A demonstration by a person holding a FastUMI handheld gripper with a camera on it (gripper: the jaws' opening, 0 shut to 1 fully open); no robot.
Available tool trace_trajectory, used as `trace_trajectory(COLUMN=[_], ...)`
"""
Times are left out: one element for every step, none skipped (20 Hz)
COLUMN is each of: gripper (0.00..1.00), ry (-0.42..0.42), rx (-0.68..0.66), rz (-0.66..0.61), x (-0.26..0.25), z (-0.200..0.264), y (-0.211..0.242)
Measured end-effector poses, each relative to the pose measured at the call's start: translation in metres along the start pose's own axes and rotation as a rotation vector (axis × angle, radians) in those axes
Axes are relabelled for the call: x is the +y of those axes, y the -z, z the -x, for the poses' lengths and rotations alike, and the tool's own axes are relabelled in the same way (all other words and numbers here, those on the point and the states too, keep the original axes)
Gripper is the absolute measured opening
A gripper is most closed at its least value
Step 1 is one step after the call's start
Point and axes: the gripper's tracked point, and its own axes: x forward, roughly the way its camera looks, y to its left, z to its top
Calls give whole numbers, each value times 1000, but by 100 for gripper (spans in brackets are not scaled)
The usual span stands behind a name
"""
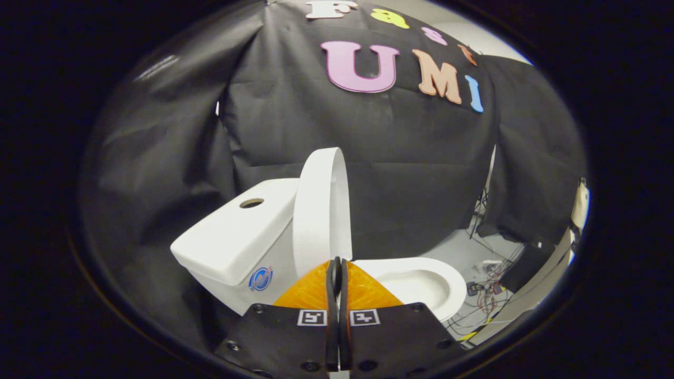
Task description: Open the toilet lid.
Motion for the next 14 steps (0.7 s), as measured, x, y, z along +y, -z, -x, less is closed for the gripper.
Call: trace_trajectory(gripper=[1,1,1,2,2,2,1,2,2,2,2,2,1,1], ry=[-6,-11,-15,-17,-13,-1,12,24,37,55,67,69,85,94], rx=[-2,-3,-3,-6,-11,-21,-27,-31,-37,-36,-34,-25,-29,-28], rz=[23,40,54,62,72,85,95,109,130,160,182,194,204,204], x=[8,16,21,26,30,32,34,37,39,40,41,45,43,43], z=[-1,-2,-3,-4,-4,-4,-3,-3,-3,-4,-3,-3,-3,1], y=[1,1,2,4,4,2,2,3,3,2,1,3,3,2])
